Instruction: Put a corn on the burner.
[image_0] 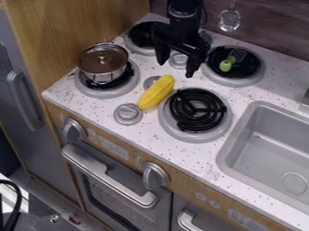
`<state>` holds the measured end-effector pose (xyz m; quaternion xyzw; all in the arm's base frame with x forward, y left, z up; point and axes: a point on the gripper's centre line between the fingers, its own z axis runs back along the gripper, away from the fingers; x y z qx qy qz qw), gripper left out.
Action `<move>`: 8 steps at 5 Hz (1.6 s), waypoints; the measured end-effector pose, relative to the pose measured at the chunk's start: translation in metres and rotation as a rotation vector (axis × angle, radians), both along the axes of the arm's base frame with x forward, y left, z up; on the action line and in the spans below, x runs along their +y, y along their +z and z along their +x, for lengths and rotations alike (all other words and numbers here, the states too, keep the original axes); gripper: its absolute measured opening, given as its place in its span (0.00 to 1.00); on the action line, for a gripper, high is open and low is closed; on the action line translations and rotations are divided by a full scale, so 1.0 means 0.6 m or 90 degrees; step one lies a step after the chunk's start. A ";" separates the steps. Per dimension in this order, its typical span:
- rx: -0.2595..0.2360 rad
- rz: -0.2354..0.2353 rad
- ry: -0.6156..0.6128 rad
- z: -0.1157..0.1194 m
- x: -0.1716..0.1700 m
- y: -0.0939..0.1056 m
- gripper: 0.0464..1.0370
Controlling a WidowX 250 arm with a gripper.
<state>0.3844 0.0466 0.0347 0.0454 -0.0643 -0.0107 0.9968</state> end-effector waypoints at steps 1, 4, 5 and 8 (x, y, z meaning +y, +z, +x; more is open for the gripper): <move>0.026 -0.003 0.001 -0.008 -0.001 -0.025 0.96; -0.015 -0.015 0.046 0.003 0.049 -0.077 0.96; -0.004 -0.032 0.062 -0.002 0.072 -0.107 0.96; 0.015 -0.039 0.043 -0.007 0.063 -0.130 0.58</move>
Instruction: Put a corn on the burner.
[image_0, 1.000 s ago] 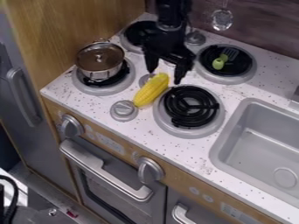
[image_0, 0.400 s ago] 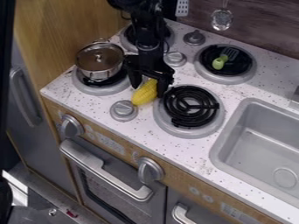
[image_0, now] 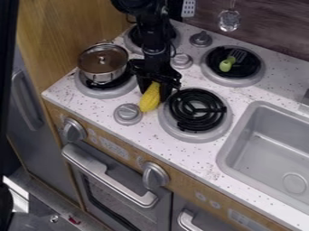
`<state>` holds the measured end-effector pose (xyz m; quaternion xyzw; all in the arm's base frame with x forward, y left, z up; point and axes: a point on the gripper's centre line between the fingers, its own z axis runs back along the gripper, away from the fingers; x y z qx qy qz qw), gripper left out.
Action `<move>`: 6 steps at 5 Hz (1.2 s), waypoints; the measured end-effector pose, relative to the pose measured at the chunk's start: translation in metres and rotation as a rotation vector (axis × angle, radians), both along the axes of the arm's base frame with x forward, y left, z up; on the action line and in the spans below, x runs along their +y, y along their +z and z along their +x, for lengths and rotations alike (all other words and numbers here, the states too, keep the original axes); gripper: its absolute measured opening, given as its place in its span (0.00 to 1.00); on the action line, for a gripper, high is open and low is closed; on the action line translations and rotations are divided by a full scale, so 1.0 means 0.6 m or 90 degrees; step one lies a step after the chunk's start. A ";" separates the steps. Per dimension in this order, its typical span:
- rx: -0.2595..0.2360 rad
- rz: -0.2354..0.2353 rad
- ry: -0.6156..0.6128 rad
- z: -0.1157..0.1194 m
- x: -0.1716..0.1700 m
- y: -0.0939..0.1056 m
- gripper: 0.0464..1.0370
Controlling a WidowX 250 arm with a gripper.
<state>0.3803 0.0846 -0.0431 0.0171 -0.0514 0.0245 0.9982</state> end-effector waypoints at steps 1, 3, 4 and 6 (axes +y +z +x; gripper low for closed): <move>-0.023 0.006 -0.036 0.007 -0.035 0.030 0.58; -0.032 -0.009 -0.106 -0.015 -0.145 0.051 0.58; -0.019 -0.012 -0.108 -0.026 -0.160 0.040 0.58; 0.010 -0.012 -0.096 -0.036 -0.159 0.024 0.92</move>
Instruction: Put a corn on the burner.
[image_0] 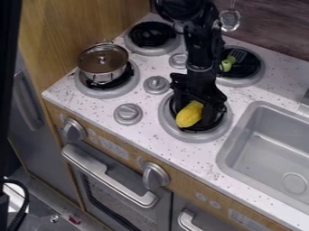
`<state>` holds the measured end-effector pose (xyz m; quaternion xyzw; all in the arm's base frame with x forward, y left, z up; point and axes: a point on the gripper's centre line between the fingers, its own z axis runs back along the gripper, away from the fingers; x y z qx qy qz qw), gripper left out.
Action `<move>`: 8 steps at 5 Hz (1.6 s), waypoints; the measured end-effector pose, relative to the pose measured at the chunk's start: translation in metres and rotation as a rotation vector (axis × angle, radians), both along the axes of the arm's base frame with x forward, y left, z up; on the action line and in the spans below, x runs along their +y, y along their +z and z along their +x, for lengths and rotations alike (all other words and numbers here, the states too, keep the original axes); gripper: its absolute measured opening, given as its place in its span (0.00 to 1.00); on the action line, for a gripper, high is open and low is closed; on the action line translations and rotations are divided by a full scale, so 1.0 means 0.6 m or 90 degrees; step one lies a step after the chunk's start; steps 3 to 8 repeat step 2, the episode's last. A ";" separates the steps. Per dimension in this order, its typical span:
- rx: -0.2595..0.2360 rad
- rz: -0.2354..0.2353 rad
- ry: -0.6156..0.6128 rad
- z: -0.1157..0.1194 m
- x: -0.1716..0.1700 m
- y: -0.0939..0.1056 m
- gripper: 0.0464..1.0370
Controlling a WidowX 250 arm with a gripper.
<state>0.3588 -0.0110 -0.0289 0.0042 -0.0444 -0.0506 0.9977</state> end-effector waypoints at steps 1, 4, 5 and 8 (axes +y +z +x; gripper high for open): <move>-0.025 -0.001 0.010 0.008 -0.001 0.022 0.96; -0.088 0.006 0.027 0.014 0.002 0.089 0.96; -0.088 0.006 0.027 0.014 0.002 0.089 0.96; -0.088 0.006 0.027 0.014 0.002 0.089 0.96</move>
